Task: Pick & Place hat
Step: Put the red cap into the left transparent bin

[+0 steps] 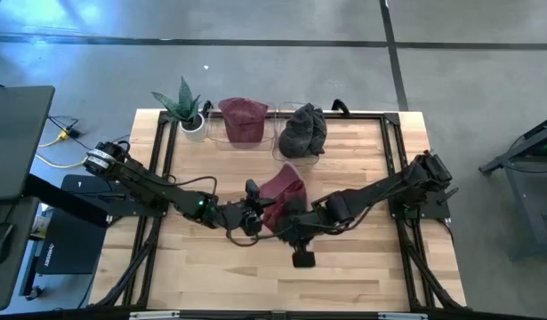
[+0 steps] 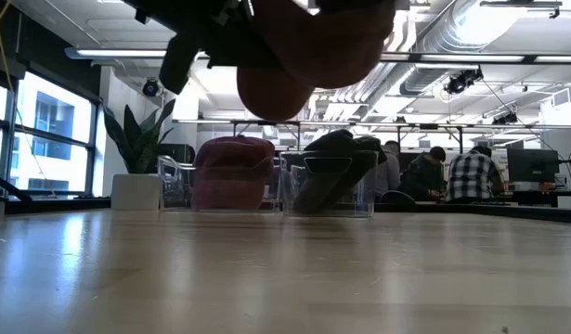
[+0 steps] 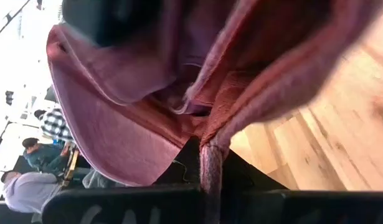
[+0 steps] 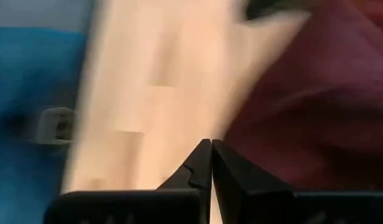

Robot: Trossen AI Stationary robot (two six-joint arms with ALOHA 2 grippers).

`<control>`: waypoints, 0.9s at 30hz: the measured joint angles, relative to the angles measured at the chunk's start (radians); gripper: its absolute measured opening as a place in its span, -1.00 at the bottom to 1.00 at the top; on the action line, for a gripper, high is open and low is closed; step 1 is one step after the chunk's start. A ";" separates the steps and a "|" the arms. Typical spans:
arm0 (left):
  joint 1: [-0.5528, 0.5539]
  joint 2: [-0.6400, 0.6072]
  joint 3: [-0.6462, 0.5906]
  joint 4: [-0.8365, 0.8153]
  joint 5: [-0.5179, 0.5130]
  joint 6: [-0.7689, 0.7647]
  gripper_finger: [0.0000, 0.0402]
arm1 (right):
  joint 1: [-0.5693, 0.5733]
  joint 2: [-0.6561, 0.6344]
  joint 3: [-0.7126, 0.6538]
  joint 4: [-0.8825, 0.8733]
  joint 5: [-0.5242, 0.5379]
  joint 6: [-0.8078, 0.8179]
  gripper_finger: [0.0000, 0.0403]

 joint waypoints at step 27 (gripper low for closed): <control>-0.018 0.018 0.001 -0.010 -0.032 -0.246 -1.00 | -0.027 -0.163 -0.065 -0.546 0.548 0.608 -0.99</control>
